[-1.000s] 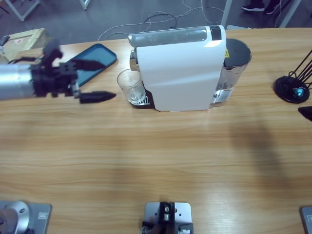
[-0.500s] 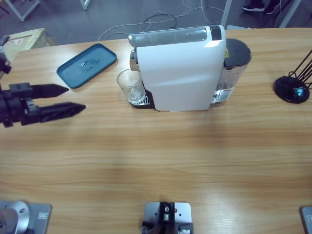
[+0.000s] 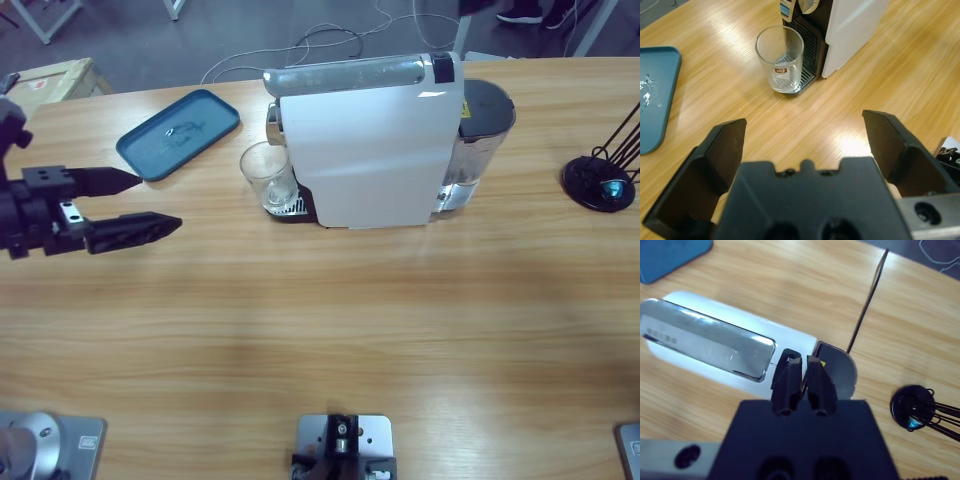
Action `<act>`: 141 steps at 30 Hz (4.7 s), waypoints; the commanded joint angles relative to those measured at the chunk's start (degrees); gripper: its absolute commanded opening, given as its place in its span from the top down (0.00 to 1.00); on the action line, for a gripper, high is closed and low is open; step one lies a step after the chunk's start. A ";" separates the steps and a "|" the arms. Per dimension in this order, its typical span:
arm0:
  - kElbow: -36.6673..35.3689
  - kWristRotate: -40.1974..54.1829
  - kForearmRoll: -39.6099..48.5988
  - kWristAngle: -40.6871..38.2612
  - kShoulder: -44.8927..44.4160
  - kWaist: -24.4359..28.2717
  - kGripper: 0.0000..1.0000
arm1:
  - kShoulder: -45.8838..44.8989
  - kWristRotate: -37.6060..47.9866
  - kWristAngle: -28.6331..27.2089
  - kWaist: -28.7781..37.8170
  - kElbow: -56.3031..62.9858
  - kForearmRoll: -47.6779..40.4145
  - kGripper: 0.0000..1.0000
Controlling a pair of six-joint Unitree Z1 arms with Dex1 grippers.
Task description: Pour coffee
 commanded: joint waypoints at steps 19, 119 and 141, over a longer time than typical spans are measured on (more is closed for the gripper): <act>2.13 1.11 -6.35 0.78 5.46 -0.39 0.00 | 6.46 -1.08 0.34 -0.94 0.72 0.34 1.00; 4.59 0.92 -8.37 -0.65 4.76 -0.46 0.00 | -11.80 2.87 0.68 5.21 15.54 -4.80 0.00; 4.70 0.83 -8.55 -0.75 3.69 -0.46 0.00 | -13.15 5.24 3.16 5.30 20.08 -7.35 0.00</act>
